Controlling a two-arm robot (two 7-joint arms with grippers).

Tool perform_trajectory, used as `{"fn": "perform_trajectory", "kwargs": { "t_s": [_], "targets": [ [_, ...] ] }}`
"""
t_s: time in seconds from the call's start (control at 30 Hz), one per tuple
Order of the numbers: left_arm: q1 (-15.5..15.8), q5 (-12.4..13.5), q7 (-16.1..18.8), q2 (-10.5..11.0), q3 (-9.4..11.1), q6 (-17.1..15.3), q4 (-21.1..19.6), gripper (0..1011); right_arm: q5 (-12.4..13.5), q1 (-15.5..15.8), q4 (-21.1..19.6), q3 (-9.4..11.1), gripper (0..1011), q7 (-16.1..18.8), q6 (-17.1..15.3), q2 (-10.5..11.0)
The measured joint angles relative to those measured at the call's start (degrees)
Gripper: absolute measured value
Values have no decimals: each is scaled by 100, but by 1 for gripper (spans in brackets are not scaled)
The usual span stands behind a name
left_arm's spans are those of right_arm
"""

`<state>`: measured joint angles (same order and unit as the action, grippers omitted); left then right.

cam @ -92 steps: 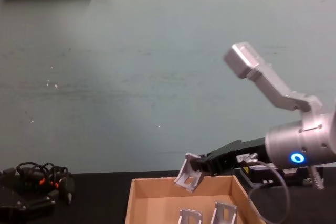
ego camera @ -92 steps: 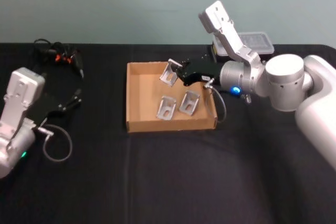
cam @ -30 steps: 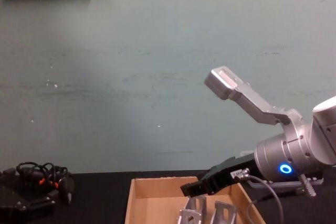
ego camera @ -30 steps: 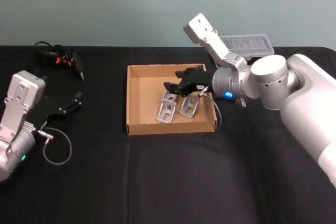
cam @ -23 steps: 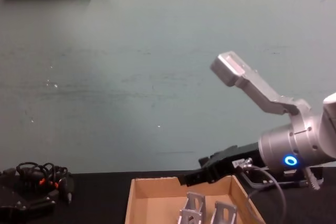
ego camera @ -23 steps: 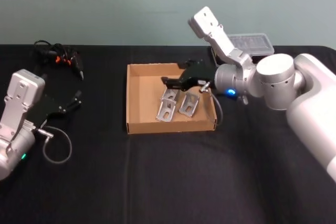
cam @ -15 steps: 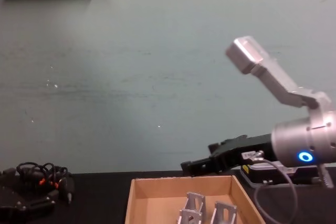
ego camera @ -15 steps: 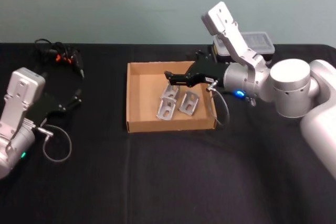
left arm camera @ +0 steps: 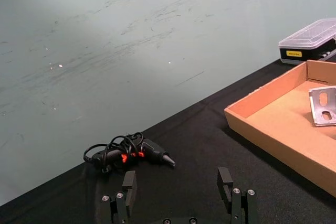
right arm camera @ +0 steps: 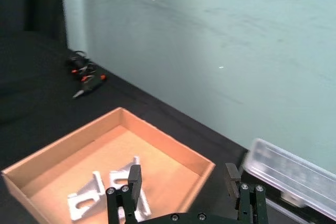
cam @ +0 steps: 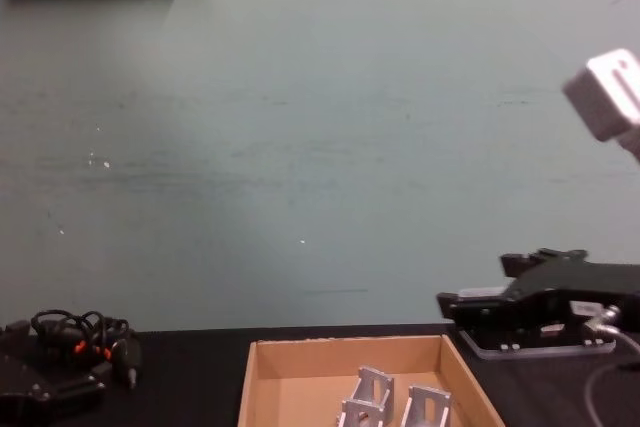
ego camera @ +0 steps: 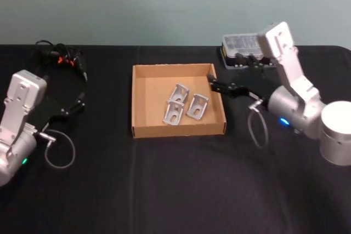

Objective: Use one hand to pick up the angle iron from the table and place it into the box.

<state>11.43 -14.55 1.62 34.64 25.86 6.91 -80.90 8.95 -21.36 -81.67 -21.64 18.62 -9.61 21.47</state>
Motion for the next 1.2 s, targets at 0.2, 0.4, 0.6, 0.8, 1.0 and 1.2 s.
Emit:
{"fn": "perform_trajectory", "kwargs": {
  "t_s": [0.2,0.4,0.6,0.8,1.0,1.2],
  "targets": [
    [0,0,0,0,0,0,0,1011,-88,472,-182,301,1003,-321,445,24],
    [0,0,0,0,0,0,0,1011,-134,850,-163,589,1003,-533,1016,-10],
    [0,0,0,0,0,0,0,1011,-128,1055,62,804,1003,-614,1454,-83],
    [0,0,0,0,0,0,0,1011,-99,1115,254,902,1003,-614,1717,-143],
    [0,0,0,0,0,0,0,1011,-99,1107,223,881,1003,-613,1677,-137],
    [0,0,0,0,0,0,0,1011,-101,1099,203,870,1003,-611,1646,-130]
  ]
}}
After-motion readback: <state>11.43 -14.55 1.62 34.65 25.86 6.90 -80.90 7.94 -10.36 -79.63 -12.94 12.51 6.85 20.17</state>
